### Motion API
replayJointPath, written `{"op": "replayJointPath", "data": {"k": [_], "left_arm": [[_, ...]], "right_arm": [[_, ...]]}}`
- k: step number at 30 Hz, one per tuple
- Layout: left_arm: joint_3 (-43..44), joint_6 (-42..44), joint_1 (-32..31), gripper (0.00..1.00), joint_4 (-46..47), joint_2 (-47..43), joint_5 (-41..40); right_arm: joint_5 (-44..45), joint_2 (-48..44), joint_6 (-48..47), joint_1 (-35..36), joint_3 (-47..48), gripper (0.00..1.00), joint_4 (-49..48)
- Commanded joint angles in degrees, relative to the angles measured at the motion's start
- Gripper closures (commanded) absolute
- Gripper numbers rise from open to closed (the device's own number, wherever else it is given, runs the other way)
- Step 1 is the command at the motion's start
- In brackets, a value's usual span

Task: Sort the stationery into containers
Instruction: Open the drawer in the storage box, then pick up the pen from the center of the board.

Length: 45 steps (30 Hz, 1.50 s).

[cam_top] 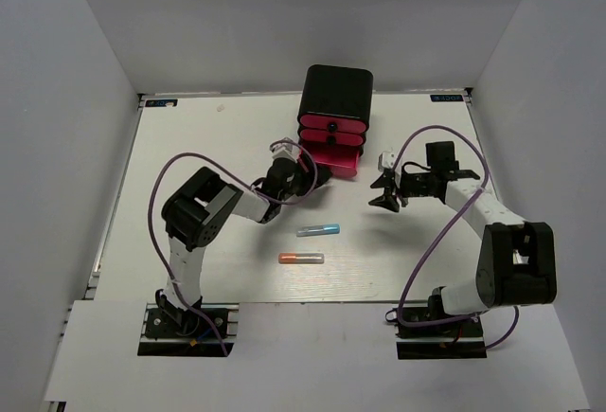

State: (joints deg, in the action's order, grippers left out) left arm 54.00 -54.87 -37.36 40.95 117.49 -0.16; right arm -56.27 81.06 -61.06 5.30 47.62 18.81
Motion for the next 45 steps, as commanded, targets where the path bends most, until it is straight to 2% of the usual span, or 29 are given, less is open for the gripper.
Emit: {"op": "replayJointPath", "data": {"k": [1, 6, 7, 10, 13, 16, 18, 24, 29, 35, 38, 39, 41, 42, 43, 45], "left_arm": [[-2.9, 1.2, 0.0, 0.25, -0.8, -6.1, -0.4], [-10.8, 2.2, 0.0, 0.25, -0.8, -15.1, -0.4], [-13.8, 2.2, 0.0, 0.25, -1.5, -16.8, -0.4], [-19.2, 4.0, 0.0, 0.25, -5.4, -24.6, -0.9], [-21.5, 8.6, 0.0, 0.24, -11.1, -33.9, -4.7], [-23.7, 15.2, 0.0, 0.17, -17.1, -42.1, -8.8], [-24.4, 15.8, 0.9, 0.02, -21.7, -50.4, -10.5], [-25.7, 9.7, 1.4, 0.0, -36.4, -67.9, -21.7], [-25.8, 15.5, 1.4, 0.0, -43.6, -73.9, -22.2], [-19.6, 26.1, 0.4, 0.09, -54.2, -72.7, -20.1], [-16.1, 28.4, 0.4, 0.13, -57.4, -70.3, -18.7], [-15.4, 28.4, 0.4, 0.13, -58.2, -69.7, -18.7], [-14.4, 28.4, 0.4, 0.16, -58.7, -68.5, -16.1], [-14.4, 27.7, 0.4, 0.17, -58.7, -68.4, -15.3], [-14.4, 25.9, 0.4, 0.19, -58.7, -67.8, -13.7], [-14.4, 22.1, 0.4, 0.2, -58.7, -67.8, -13.2]], "right_arm": [[-3.7, 1.1, -11.4, 0.9, 3.4, 0.47, 9.7], [-3.2, 2.3, -20.1, 3.7, 4.6, 0.48, 17.3], [-2.8, 2.4, -21.7, 5.5, 4.5, 0.44, 18.5], [-0.6, 3.0, -21.8, 9.0, 4.0, 0.38, 18.4], [3.0, 3.8, -17.6, 13.6, 3.3, 0.35, 14.2], [7.0, 6.1, -12.3, 18.4, 3.1, 0.35, 8.9], [8.8, 7.3, -8.1, 20.8, 3.2, 0.33, 4.8], [16.3, 12.2, -2.4, 25.4, 5.5, 0.33, -0.4], [22.0, 16.1, 0.4, 27.9, 7.3, 0.35, -2.4], [26.3, 18.0, 2.1, 30.6, 8.6, 0.38, -3.3], [27.5, 18.1, 0.7, 31.4, 8.5, 0.48, -2.2], [27.7, 18.2, 0.6, 31.6, 8.4, 0.57, -1.8], [27.4, 17.7, 0.4, 31.5, 8.4, 0.66, -1.0], [27.1, 17.6, 0.3, 31.6, 8.4, 0.7, -0.9], [26.7, 16.7, 0.4, 31.4, 8.4, 0.8, -0.4], [26.3, 15.9, 1.2, 31.1, 8.5, 0.88, 0.3]]}}
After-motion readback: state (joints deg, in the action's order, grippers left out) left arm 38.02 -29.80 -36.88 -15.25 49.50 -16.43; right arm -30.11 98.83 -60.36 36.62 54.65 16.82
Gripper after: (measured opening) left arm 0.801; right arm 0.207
